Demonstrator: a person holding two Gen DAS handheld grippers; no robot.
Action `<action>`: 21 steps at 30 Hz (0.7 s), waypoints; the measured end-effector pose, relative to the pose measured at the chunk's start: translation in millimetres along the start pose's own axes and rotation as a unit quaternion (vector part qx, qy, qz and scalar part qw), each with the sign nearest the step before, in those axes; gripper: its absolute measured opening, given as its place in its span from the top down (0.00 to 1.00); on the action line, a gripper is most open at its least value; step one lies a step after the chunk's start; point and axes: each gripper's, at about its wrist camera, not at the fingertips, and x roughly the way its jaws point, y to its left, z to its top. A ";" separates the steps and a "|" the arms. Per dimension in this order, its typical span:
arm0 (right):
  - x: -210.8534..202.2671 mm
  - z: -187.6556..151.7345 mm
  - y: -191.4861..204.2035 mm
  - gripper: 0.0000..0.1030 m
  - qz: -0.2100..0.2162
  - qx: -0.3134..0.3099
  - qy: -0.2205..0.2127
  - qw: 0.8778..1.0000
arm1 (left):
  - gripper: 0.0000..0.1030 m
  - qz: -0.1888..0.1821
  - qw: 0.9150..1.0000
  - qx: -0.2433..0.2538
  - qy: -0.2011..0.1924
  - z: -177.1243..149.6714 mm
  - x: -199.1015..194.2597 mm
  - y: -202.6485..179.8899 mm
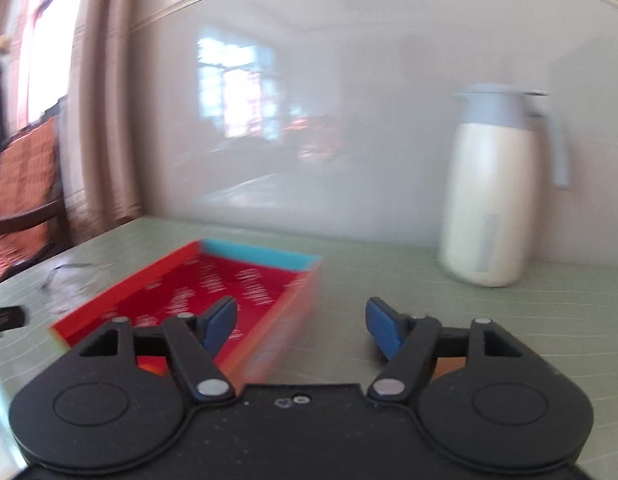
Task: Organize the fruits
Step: 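Carry the dark fruit into the red box and open the right gripper, then reach the left gripper to the small tan round fruit and grasp it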
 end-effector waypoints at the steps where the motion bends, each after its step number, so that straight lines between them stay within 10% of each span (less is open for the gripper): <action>1: -2.9 0.6 -10.7 0.21 -0.018 0.009 -0.007 1.000 | 0.00 -0.008 1.000 0.002 -0.003 -0.1 -1.7 -4.3; 21: -51.6 -17.6 -165.6 0.07 -0.138 0.104 0.033 0.984 | 0.00 -0.202 0.971 0.128 -0.013 -29.9 -45.4 -175.3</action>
